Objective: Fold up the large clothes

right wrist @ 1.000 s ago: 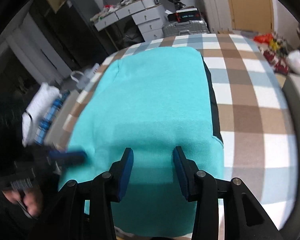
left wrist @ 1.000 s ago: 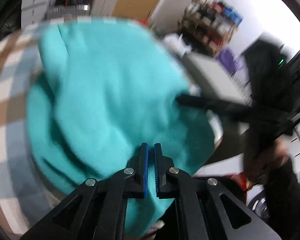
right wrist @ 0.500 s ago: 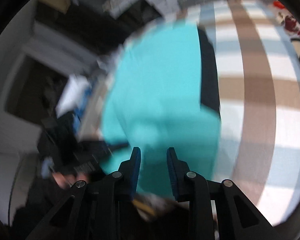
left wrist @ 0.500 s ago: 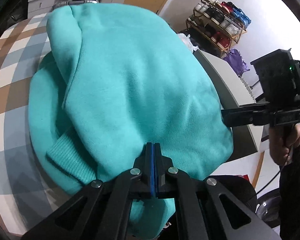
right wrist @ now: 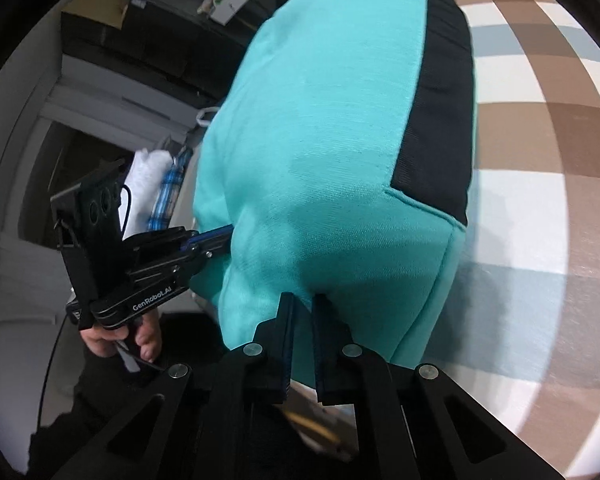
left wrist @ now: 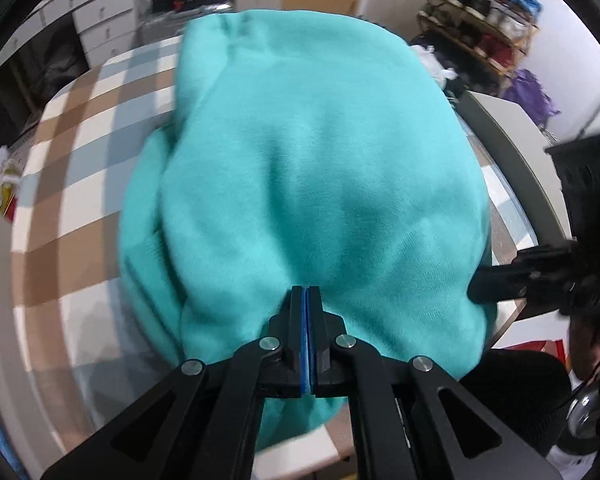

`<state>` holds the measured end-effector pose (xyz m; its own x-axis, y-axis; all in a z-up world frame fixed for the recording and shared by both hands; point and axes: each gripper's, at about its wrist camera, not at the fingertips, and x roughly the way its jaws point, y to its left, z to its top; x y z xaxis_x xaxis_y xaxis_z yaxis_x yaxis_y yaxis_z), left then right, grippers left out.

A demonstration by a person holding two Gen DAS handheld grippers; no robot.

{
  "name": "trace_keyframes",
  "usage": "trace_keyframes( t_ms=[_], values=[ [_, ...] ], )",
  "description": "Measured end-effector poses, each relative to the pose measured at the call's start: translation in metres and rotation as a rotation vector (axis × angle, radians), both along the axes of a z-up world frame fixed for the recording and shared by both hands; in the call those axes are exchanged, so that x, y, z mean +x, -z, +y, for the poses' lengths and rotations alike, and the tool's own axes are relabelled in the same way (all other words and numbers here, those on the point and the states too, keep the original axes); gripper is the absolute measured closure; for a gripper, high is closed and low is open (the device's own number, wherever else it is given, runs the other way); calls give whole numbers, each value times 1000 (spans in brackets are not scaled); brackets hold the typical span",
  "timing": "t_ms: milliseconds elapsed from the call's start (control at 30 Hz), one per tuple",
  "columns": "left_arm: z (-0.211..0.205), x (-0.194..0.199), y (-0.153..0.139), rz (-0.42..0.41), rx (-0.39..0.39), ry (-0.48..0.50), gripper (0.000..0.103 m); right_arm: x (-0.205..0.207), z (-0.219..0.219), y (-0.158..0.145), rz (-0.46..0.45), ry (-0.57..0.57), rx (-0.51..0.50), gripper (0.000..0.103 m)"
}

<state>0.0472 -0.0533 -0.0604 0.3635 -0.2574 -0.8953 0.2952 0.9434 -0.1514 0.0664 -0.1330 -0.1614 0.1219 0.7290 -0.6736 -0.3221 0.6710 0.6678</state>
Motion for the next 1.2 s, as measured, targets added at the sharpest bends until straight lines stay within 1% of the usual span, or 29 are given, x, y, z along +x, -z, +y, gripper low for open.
trace_keyframes(
  t_ms=[33, 67, 100, 133, 167, 200, 233, 267, 300, 367, 433, 467, 500, 567, 633, 667, 700, 733, 800, 833, 867, 900, 967, 1033, 1133, 1167, 1200],
  values=[
    [0, -7, -9, -33, -5, -11, 103, -4, 5, -3, -34, -4, -28, 98],
    [-1, -17, -18, -76, -15, -1, 103, -7, 9, -7, -61, -7, -69, 98],
    [-1, -25, -23, -101, -26, 21, 103, -9, 12, -12, -71, -4, -102, 98],
    [-5, -36, -27, -117, -53, 73, 103, -10, 13, -15, -75, -1, -123, 98],
    [-9, -39, -25, -109, -68, 98, 103, -12, 16, -19, -78, -3, -142, 97],
    [-12, -39, -17, -84, -71, 115, 103, -12, 17, -19, -77, -4, -145, 96],
    [-17, -34, -5, -56, -54, 127, 103, -12, 17, -18, -67, 1, -137, 96],
    [-21, -25, 8, -43, -16, 128, 102, -10, 16, -17, -58, 6, -128, 96],
    [-19, -15, 20, -24, -2, 125, 102, -10, 14, -15, -51, 12, -117, 96],
    [-3, -1, 28, 32, -131, 92, 103, -9, 8, -12, -45, 34, -92, 95],
    [10, 9, 31, 94, -223, 75, 103, -13, 8, -13, -59, 60, -93, 95],
    [14, 10, 31, 102, -245, 77, 103, -14, 11, -19, -68, 53, -115, 94],
    [14, 8, 30, 93, -250, 87, 103, -14, 15, -26, -74, 43, -133, 92],
    [12, 2, 30, 50, -239, 119, 103, -10, 15, -46, -109, 39, -131, 88],
    [14, -3, 31, 10, -254, 132, 103, -2, 11, -74, -214, 87, -120, 84],
    [15, -6, 32, 8, -268, 132, 103, 4, 12, -82, -243, 103, -146, 70],
    [17, -6, 32, 17, -286, 130, 103, 13, 18, -87, -255, 109, -181, 48],
    [19, -4, 33, 34, -310, 124, 103, 26, 28, -92, -263, 101, -226, 43],
    [30, -7, 34, 74, -361, 114, 103, 45, 45, -92, -285, 74, -313, 43],
    [37, -3, 33, 92, -386, 109, 103, 55, 55, -88, -286, 55, -385, 43],
    [40, 0, 32, 103, -401, 105, 103, 67, 68, -78, -273, 17, -480, 43],
    [42, 2, 30, 107, -403, 106, 103, 75, 79, -67, -263, -11, -541, 43],
    [40, 0, 28, 103, -379, 117, 103, 85, 97, -51, -277, -70, -658, 43],
    [38, 0, 25, 96, -362, 118, 103, 88, 104, -45, -279, -96, -699, 44],
    [30, 6, 22, 110, -364, 108, 103, 88, 93, -37, -272, -100, -673, 43],
    [30, 6, 22, 115, -372, 101, 103, 87, 91, -39, -266, -106, -667, 44],
    [33, 6, 23, 118, -376, 98, 103, 88, 93, -45, -261, -124, -665, 47]
  ],
)
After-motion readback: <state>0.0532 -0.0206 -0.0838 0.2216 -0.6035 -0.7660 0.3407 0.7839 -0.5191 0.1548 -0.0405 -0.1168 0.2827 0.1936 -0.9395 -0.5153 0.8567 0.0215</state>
